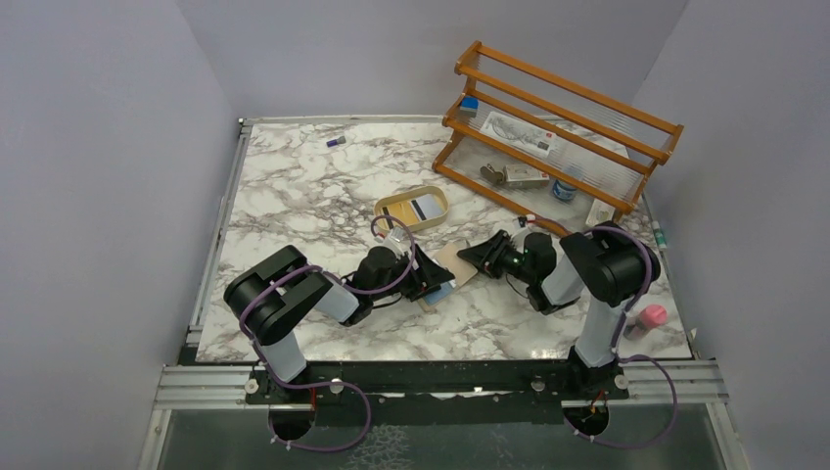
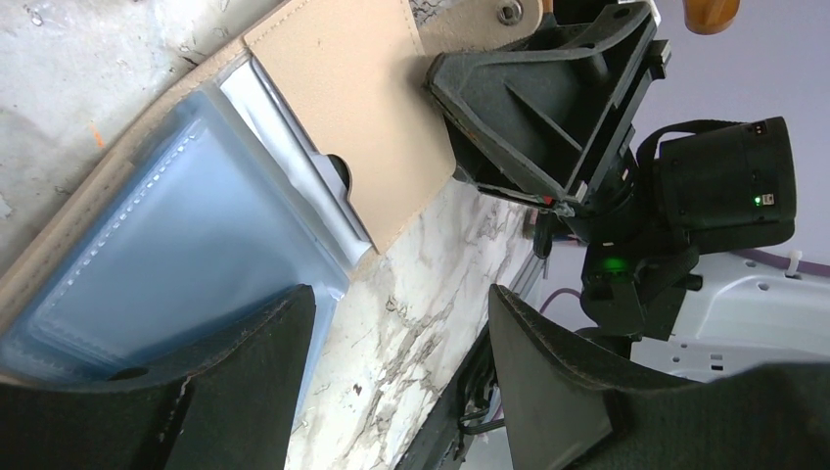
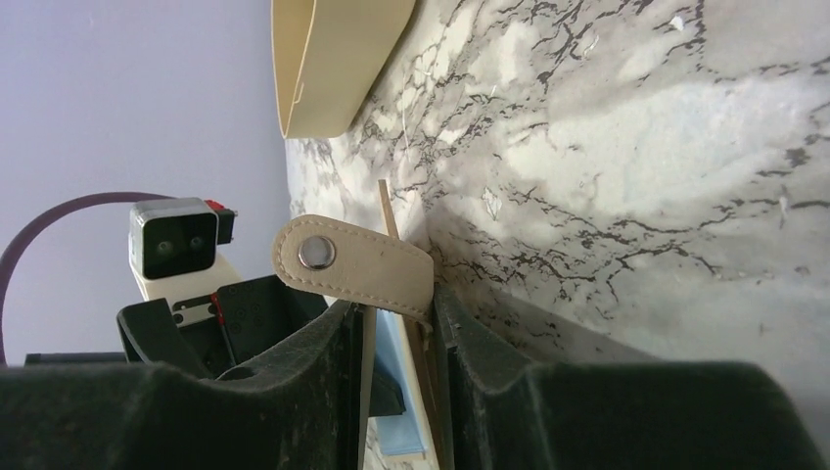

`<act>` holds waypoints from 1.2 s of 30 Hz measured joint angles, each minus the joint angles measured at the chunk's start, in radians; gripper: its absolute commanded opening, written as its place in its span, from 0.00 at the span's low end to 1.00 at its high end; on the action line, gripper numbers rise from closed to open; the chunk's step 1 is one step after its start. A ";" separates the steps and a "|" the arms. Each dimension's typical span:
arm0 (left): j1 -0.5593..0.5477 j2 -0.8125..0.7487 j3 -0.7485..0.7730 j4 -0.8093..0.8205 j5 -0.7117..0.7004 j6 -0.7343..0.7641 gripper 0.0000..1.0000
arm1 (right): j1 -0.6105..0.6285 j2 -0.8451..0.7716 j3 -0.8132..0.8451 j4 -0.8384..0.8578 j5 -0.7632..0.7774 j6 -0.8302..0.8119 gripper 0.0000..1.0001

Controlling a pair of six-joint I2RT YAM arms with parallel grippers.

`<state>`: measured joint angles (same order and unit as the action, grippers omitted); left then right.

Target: Take the credit cards out of the card holder

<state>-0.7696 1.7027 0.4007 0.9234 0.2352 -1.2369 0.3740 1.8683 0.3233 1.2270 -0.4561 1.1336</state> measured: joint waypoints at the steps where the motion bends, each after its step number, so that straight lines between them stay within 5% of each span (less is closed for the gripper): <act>1: 0.000 0.000 0.000 0.000 0.000 0.000 0.67 | 0.000 0.007 0.004 0.005 0.000 0.002 0.29; 7: 0.000 0.000 -0.004 0.005 0.000 0.000 0.67 | 0.006 0.056 0.016 0.037 0.002 0.019 0.21; 11: 0.000 0.000 -0.005 0.008 -0.001 0.000 0.67 | 0.009 0.069 0.016 0.053 0.004 0.029 0.01; 27: 0.010 -0.029 -0.031 0.014 -0.141 -0.094 0.72 | 0.013 0.086 0.017 0.113 0.004 0.057 0.00; 36: 0.010 0.132 -0.101 0.359 -0.244 -0.272 0.72 | 0.013 0.157 0.006 0.232 0.004 0.093 0.01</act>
<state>-0.7593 1.8347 0.3000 1.2823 -0.0090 -1.5085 0.3866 2.0251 0.3294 1.4586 -0.4522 1.2270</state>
